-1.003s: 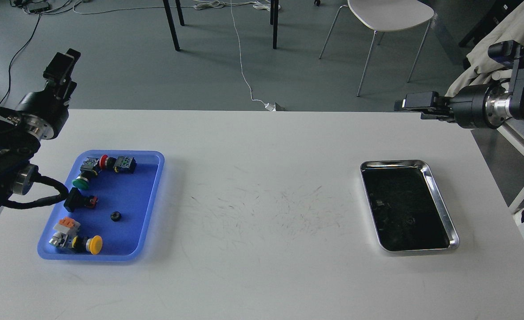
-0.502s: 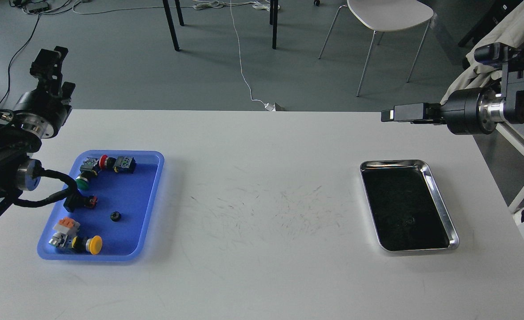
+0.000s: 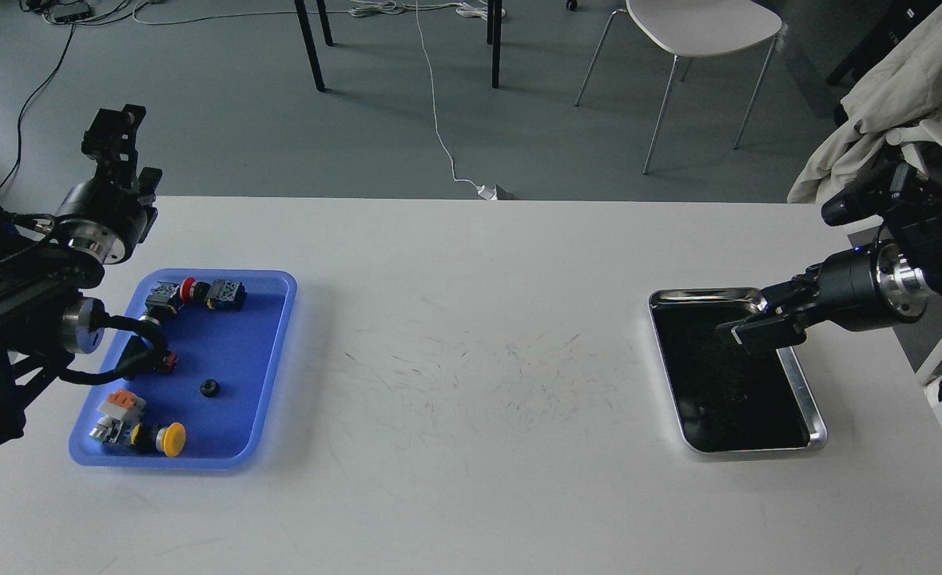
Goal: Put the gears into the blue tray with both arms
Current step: 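Lower the right gripper into the metal tray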
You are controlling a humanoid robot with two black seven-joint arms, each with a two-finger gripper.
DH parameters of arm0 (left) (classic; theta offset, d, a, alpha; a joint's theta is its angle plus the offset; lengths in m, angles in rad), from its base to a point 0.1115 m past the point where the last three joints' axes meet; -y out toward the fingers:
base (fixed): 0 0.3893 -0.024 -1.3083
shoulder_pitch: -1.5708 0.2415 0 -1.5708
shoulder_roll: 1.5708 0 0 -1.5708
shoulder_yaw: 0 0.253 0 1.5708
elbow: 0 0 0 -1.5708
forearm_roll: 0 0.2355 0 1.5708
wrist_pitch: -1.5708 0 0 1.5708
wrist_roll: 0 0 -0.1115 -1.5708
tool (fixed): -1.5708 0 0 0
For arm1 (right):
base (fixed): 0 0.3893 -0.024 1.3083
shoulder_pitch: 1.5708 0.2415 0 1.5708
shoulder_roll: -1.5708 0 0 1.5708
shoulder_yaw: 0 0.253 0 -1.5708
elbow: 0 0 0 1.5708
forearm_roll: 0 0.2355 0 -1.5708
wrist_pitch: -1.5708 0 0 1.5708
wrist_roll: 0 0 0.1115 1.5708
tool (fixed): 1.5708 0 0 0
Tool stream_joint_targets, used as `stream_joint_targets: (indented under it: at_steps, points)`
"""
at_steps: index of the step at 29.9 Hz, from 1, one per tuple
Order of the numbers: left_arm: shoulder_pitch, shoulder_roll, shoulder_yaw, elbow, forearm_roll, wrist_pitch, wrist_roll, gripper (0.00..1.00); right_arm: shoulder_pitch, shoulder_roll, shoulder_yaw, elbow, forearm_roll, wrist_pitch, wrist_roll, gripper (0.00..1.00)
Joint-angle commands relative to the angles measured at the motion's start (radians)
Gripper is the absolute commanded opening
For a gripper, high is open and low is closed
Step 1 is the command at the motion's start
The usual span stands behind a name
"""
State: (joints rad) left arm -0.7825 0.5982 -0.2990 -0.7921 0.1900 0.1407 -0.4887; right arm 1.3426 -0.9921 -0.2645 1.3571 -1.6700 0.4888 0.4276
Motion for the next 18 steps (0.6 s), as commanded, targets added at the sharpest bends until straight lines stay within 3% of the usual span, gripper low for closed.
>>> stream_joint_targets:
  at_steps: [1, 18]
  points:
    - [0.000, -0.005, -0.002, 0.002, -0.001, 0.000, 0.000, 0.97, -0.010, -0.008, -0.022, -0.019, -0.036, 0.000, 0.008, 0.93]
    - [0.014, -0.006, -0.022, 0.004, -0.011, 0.000, 0.000, 0.97, -0.126, 0.059, -0.027, -0.096, -0.126, 0.000, 0.007, 0.87]
